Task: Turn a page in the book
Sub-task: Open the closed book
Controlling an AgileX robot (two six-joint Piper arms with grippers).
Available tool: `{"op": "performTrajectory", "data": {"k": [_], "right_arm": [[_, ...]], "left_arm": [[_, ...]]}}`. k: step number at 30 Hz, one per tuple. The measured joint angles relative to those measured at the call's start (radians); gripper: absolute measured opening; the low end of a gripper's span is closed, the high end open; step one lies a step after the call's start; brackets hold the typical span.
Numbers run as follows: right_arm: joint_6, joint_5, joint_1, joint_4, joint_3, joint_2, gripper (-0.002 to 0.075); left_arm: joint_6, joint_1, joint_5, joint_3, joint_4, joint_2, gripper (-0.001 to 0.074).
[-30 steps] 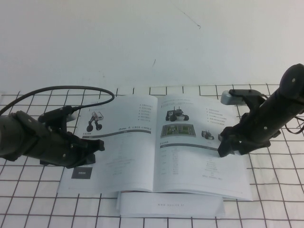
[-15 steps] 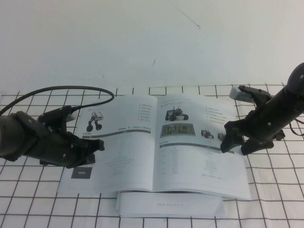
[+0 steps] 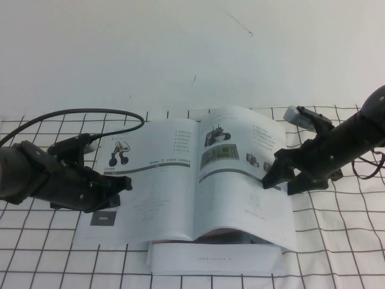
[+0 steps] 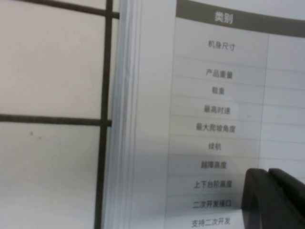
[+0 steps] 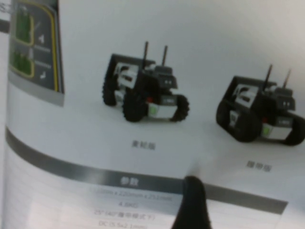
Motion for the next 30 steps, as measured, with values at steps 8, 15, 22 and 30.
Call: {"op": "performTrajectory", "data": {"k": [8, 15, 22, 30], "right_arm": [[-0.043, 0.032, 0.012, 0.140, 0.010, -0.010, 0.0518], [-0.058, 0.032, 0.014, 0.154, 0.013, -0.096, 0.0518], [-0.068, 0.053, 0.019, 0.193, 0.013, -0.124, 0.0518], [-0.117, 0.083, 0.019, 0.283, 0.013, -0.173, 0.0518]], "left_arm": [[0.002, 0.000, 0.002, 0.000, -0.007, 0.000, -0.0002], [0.010, 0.000, 0.002, 0.000, -0.015, 0.000, -0.0002], [0.014, 0.000, 0.003, 0.000, -0.019, 0.002, -0.0002], [0.018, 0.000, 0.003, 0.000, -0.026, 0.002, -0.0002]]}}
